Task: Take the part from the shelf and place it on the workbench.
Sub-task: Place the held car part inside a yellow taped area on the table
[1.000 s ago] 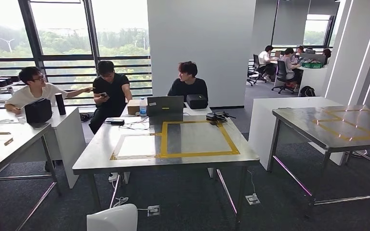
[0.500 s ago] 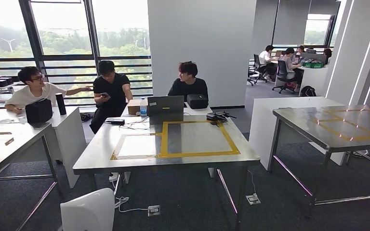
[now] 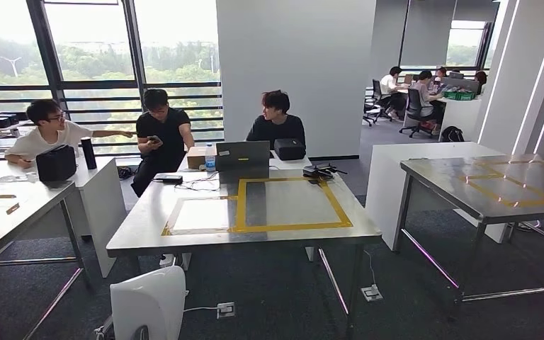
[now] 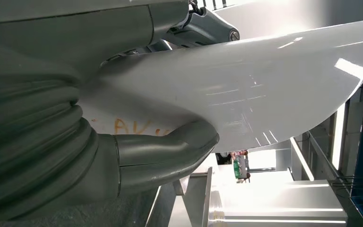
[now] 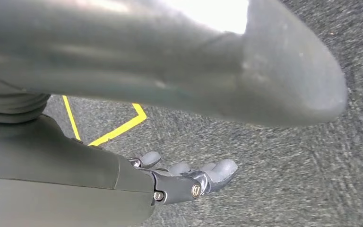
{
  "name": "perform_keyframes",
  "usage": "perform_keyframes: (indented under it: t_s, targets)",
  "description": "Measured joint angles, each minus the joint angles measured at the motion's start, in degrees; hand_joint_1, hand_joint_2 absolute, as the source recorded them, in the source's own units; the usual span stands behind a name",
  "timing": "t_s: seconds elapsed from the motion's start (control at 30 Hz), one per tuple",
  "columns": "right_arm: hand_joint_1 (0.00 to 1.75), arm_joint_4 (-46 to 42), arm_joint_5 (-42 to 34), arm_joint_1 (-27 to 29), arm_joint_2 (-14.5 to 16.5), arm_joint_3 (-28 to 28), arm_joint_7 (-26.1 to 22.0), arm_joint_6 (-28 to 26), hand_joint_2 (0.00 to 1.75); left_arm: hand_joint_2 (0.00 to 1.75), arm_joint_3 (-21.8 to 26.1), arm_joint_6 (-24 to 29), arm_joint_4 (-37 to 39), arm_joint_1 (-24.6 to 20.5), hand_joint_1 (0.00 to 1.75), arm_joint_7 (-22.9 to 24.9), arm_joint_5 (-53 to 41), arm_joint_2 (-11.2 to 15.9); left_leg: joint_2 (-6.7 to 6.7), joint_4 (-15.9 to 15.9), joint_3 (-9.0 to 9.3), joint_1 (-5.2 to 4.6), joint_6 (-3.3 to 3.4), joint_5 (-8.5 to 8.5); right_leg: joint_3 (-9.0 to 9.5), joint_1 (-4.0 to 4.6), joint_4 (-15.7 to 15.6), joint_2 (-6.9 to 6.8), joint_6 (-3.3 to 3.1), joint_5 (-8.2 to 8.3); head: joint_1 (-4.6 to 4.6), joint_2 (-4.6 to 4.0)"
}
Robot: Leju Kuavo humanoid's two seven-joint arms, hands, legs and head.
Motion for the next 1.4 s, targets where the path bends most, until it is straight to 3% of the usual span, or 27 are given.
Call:
perform_keyframes:
  t_s: [0.2, 0.53, 0.97, 1.23, 1.4]
  targets:
    - [0.00, 0.0, 0.7, 0.0, 0.0, 0.0, -1.4, 0.5, 0.00, 1.75, 0.0, -0.1, -0.6, 0.1, 1.75, 0.4, -0.1, -0.3, 0.00, 0.0, -0.01, 0.01, 0.00, 0.00, -0.01, 0.01, 0.0, -0.01, -0.02, -0.02, 0.00, -0.01]
    - [0.00, 0.0, 1.8, 0.1, 0.1, 0.0, 0.9, 0.5, 0.00, 1.75, 0.0, -0.7, -1.1, 1.5, 1.75, 1.0, -0.2, -0.9, 0.00, 0.0, -0.01, 0.00, 0.00, 0.00, -0.01, 0.00, 0.0, 0.00, -0.02, -0.02, 0.00, 0.00]
    - [0.00, 0.0, 3.8, 0.6, -0.8, 0.2, 1.0, 0.4, 0.00, 1.75, 0.0, -0.2, -0.5, 6.7, 1.75, -1.5, 1.5, -1.1, 0.01, 0.0, -0.02, 0.00, 0.00, -0.01, -0.02, 0.00, 0.0, -0.01, -0.03, -0.03, 0.00, -0.01]
    - [0.00, -0.2, 5.9, 0.7, -2.8, 1.7, -2.4, 0.8, 0.00, 1.75, 0.6, 1.8, -3.4, 11.7, 1.75, -2.1, 2.9, -1.3, 0.01, 0.0, -0.04, -0.01, 0.00, -0.03, -0.03, -0.01, 0.0, 0.00, -0.02, -0.04, 0.02, -0.01]
    - [0.00, -0.2, 5.9, 0.7, -3.7, 2.0, -2.9, 0.9, 0.00, 1.75, 1.3, 1.9, -2.3, 13.0, 1.75, -4.9, 3.3, -1.1, -0.01, 0.0, -0.04, 0.00, 0.00, -0.03, -0.03, 0.00, 0.0, -0.04, -0.02, -0.04, 0.02, -0.01]
